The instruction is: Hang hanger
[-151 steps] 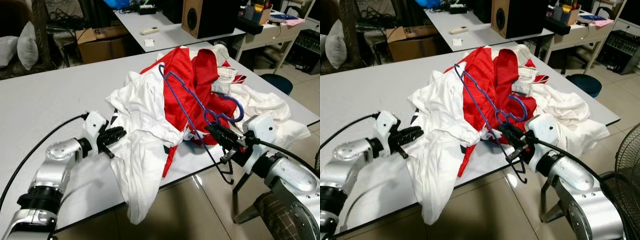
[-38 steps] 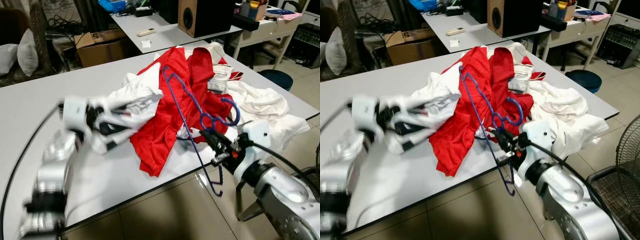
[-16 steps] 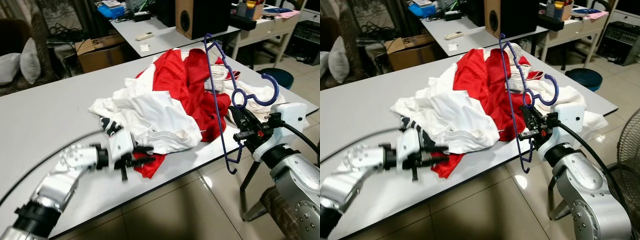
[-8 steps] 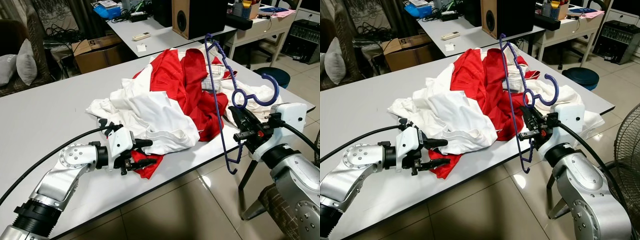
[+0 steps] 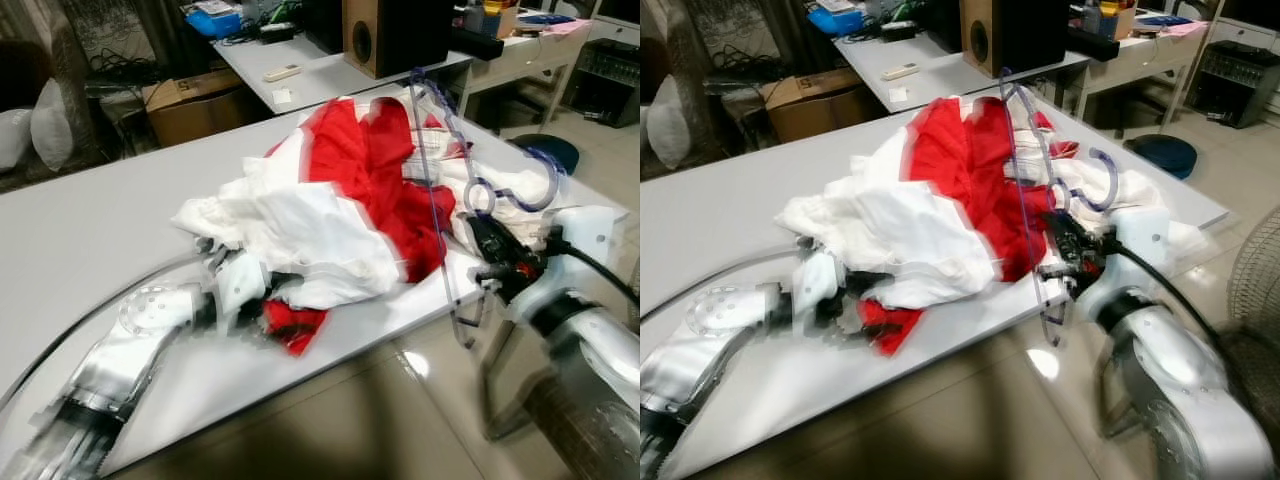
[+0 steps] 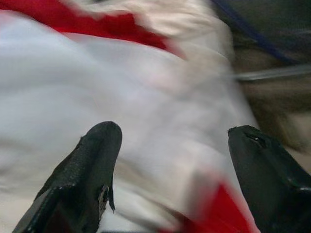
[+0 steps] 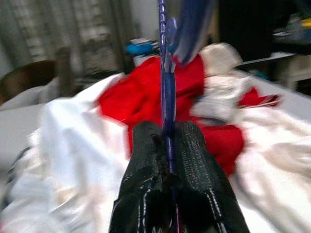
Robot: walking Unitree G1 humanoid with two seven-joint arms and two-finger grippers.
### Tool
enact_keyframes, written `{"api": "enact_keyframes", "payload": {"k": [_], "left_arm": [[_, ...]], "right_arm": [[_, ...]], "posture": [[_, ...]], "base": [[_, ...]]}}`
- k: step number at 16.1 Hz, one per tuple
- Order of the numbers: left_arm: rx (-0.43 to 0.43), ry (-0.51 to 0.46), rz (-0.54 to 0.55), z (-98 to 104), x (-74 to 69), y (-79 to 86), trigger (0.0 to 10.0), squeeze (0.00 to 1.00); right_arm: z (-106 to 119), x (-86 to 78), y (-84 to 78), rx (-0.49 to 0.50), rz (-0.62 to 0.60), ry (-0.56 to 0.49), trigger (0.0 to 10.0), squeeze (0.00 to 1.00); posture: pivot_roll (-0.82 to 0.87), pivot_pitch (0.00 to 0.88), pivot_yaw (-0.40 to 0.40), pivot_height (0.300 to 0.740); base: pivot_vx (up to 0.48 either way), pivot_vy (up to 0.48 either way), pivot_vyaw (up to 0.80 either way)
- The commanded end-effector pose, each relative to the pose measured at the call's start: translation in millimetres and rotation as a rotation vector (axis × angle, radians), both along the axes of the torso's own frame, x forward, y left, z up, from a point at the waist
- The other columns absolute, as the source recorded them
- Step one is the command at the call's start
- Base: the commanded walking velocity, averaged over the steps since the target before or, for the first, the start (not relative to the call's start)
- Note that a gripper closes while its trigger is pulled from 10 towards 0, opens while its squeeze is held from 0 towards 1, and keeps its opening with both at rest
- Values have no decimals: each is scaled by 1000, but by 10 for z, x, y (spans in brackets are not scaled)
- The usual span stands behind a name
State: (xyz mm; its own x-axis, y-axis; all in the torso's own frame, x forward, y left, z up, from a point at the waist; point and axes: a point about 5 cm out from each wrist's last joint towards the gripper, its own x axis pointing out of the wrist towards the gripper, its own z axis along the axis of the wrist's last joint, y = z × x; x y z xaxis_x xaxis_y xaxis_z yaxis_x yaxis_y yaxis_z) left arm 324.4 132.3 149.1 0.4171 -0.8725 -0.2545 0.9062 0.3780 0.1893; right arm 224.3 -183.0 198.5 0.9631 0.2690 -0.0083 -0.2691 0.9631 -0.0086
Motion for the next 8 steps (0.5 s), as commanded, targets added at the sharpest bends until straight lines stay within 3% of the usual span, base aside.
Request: {"api": "enact_keyframes", "payload": {"k": [1,4,8], "left_arm": [[22,-15,-16,84,129,-21,10000,0],[91,78,-143,-57,-47,-39,10000,0],[165,-15,-92,-75,138,-35,10000,0]], "right_arm": [[-1,-71,41,-3,37,16,10000,0],[-13,-68,49,-7,46,22,10000,0],[-3,-50,74,-14,70,22,10000,0]], "posture": [[-182,0,158,740],[-179,0,151,740],[-179,0,147,740]], "base": [[0,0,0],[0,0,0],[0,0,0]]}}
